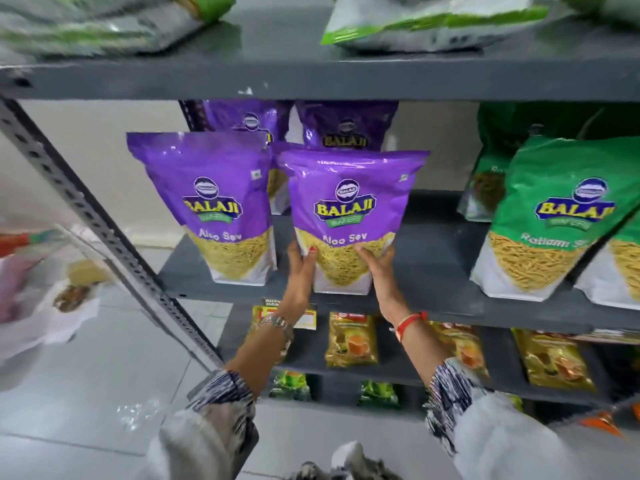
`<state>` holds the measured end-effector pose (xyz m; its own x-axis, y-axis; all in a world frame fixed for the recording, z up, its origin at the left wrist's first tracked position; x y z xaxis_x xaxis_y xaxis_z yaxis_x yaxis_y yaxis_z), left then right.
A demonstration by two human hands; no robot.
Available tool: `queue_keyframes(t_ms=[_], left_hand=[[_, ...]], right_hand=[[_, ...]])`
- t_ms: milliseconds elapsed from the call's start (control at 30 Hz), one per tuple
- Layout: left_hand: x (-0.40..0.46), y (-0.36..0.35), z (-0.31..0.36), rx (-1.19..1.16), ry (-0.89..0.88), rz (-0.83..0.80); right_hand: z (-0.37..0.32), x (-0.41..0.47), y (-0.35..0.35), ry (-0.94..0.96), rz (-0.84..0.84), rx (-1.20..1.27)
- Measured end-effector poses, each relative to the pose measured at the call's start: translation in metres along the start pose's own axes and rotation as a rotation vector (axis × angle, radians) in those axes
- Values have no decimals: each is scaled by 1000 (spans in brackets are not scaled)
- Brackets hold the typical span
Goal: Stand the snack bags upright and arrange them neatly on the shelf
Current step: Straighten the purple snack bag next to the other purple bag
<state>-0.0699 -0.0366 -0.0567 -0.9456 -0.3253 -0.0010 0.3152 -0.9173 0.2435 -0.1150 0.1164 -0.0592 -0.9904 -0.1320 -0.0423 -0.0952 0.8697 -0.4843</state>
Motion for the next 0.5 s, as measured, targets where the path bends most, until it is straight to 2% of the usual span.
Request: queue_keyframes(t_ms=[267, 500], left_hand=[[12, 1, -2, -57, 20, -95], [14, 5, -1, -60, 45, -107]], right_hand=[[14, 9, -7, -6, 11, -16], [15, 10, -8, -16, 40, -27]])
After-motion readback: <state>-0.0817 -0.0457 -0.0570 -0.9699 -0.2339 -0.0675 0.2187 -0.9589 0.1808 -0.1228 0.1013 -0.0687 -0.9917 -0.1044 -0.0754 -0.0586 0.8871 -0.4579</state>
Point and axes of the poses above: each hand's wrist, its own x-axis towards the middle knuckle, its own y-axis out of the back of the hand, z = x × y, the point moved 9 cm from there along x, towards the middle knuckle, and after that the axes turned 15 degrees about x, right-handed, at the moved point
